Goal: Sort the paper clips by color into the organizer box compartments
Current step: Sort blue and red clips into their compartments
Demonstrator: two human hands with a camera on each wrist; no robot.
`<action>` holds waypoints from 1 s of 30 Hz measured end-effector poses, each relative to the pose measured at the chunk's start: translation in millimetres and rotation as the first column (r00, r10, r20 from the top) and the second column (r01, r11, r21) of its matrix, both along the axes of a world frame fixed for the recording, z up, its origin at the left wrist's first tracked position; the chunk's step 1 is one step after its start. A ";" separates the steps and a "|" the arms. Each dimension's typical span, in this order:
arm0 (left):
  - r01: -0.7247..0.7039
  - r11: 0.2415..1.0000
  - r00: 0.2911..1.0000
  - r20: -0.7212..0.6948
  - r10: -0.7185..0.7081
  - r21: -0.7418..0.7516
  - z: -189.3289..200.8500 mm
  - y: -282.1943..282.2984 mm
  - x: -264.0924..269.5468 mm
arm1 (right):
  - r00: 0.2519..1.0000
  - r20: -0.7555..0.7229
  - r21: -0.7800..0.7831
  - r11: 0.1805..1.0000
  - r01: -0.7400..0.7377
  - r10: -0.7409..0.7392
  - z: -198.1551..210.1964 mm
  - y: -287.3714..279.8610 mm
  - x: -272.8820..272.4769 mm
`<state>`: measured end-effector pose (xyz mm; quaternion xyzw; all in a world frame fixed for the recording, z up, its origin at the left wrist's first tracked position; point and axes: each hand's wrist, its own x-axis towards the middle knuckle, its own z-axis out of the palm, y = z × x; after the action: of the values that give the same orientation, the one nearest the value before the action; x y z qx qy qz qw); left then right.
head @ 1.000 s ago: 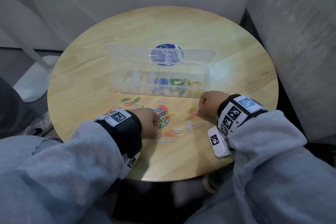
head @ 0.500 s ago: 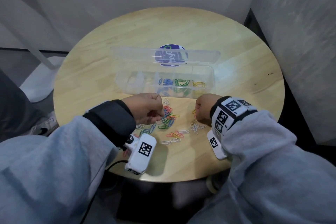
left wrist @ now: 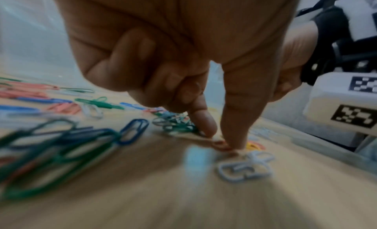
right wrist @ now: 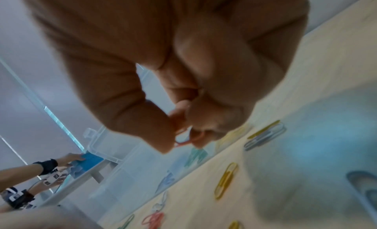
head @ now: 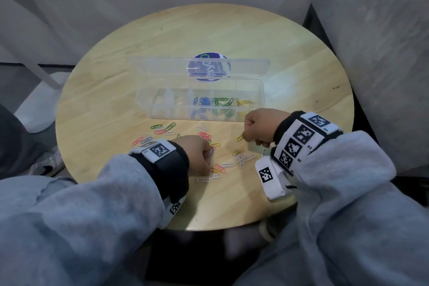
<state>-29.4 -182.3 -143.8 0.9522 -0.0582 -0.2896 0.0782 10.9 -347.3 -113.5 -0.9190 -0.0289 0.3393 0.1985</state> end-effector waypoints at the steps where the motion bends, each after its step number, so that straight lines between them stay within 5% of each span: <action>1: 0.012 1.000 1.000 -0.002 -0.012 0.003 -0.3 -1.2 -0.1 | 1.000 -0.004 0.028 1.000 0.012 -0.012 0.8 -1.1 -0.7; 9: -0.027 0.999 0.998 -0.055 0.025 -0.033 -4.7 8.2 0.3 | 0.967 -0.129 0.319 0.914 0.252 -0.222 0.5 -6.8 -0.2; 15: -0.202 0.938 0.974 -0.158 0.162 -0.283 4.9 31.2 9.4 | 0.934 -0.224 0.370 0.863 0.345 -0.278 5.5 -1.1 -0.7; 19: -0.464 0.672 0.884 -0.347 0.313 -0.578 11.7 27.7 12.2 | 0.912 -0.295 0.470 0.788 0.399 -0.286 5.4 3.5 -2.7; 23: -0.658 0.431 0.752 -0.571 0.330 -0.617 13.6 23.1 17.2 | 0.891 -0.322 0.535 0.715 0.449 -0.319 2.3 4.2 -3.5; 26: -0.719 0.339 0.693 -0.661 0.289 -0.606 17.2 16.9 16.5 | 0.873 -0.352 0.593 0.641 0.487 -0.338 1.7 3.1 -3.3; 28: -0.703 0.418 0.708 -0.627 0.326 -0.576 17.0 8.7 16.1 | 0.866 -0.363 0.634 0.590 0.500 -0.344 2.2 1.6 -3.3; 30: -0.517 0.676 0.846 -0.436 0.307 -0.525 14.3 1.8 15.9 | 0.867 -0.365 0.662 0.559 0.499 -0.340 3.6 -0.7 -3.4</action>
<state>-13.5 -180.5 -129.5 0.8003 0.0815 -0.3744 0.4612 7.4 -348.0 -109.8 -0.6998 0.0765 0.3288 0.6296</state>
